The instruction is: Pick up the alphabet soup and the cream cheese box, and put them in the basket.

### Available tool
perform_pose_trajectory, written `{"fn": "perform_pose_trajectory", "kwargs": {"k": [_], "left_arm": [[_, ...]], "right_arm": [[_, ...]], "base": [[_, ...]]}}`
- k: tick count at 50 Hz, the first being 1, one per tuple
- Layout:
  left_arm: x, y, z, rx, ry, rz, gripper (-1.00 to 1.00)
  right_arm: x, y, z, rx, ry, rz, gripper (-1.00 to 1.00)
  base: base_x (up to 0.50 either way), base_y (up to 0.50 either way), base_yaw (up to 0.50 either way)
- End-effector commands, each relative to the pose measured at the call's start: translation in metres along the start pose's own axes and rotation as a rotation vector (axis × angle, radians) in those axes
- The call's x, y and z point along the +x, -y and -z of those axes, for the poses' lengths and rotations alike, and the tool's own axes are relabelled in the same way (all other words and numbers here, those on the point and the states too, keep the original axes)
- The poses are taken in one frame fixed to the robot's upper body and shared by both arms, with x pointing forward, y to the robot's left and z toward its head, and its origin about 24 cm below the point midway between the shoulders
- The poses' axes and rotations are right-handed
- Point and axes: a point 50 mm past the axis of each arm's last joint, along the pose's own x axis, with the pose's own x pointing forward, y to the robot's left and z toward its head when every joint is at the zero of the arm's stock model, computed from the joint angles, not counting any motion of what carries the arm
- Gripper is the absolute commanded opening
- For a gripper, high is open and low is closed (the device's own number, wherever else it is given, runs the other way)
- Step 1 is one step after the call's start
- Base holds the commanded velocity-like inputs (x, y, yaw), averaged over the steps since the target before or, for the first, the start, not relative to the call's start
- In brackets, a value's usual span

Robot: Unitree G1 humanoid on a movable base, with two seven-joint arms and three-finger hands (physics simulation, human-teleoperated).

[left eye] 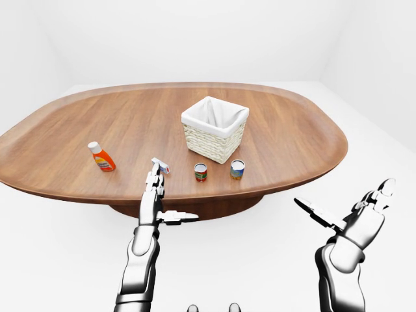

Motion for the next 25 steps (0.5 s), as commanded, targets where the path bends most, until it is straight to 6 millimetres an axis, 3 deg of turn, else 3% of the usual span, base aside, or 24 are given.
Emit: {"fn": "perform_pose_trajectory", "kwargs": {"k": [1,25], "left_arm": [[0.0002,-0.0002,0.0005,0.000,0.000,0.000,1.00],[-0.0005,-0.0006,0.0001,-0.001,0.002,-0.001,1.00]], "right_arm": [[0.0003,-0.0025,0.0016,-0.005,-0.017,-0.010,1.00],[-0.0006,-0.0036,0.0011,-0.010,-0.011,-0.015,1.00]], "base": [[0.00,0.00,0.00],[0.00,0.00,0.00]]}}
